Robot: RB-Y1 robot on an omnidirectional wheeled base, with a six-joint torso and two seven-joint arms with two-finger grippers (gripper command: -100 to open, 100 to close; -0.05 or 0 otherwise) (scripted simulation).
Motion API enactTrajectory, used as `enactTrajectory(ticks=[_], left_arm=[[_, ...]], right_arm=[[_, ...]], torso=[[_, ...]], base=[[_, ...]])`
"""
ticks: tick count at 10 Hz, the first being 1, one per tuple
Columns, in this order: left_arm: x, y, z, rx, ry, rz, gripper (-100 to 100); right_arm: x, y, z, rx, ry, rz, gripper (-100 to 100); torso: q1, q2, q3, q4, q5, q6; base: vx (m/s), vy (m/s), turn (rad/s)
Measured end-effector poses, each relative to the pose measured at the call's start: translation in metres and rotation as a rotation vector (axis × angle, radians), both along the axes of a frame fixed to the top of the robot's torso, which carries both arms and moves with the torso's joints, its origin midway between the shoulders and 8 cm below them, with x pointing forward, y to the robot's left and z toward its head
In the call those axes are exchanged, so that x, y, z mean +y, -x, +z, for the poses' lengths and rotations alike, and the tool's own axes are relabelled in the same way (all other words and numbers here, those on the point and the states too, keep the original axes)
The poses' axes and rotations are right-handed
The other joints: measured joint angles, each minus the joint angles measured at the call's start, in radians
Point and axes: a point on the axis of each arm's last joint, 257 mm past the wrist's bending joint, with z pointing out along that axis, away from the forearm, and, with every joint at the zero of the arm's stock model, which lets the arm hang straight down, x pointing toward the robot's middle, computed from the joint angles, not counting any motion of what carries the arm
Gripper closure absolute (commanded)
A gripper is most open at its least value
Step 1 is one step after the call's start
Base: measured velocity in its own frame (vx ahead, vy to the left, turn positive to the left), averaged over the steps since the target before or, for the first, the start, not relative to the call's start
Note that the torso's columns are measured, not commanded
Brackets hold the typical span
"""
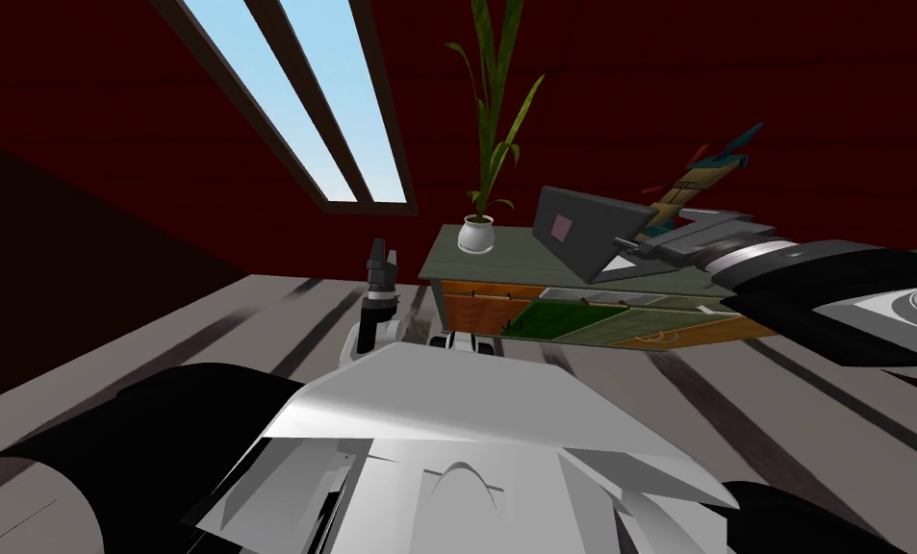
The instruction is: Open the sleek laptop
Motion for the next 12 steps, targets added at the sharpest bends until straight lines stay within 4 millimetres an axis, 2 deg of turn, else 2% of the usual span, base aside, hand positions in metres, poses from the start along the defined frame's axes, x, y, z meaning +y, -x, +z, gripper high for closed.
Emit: enactTrajectory(ticks=[6, 12], left_arm=[[0.000, 0.000, 0.000, 0.000, 0.000, 0.000, 0], [0.000, 0.000, 0.000, 0.000, 0.000, 0.000, 0]], right_arm=[[0.017, -0.002, -0.030, 0.015, 0.049, 0.003, -100], [0.039, 0.005, -0.057, 0.023, 0.089, 0.012, -100]], torso=[[0.001, 0.002, 0.002, 0.001, 0.000, 0.000], [0.001, 0.002, 0.002, 0.001, 0.001, 0.000]], base=[[-0.002, -0.063, 0.050], [-0.005, -0.064, 0.051]])
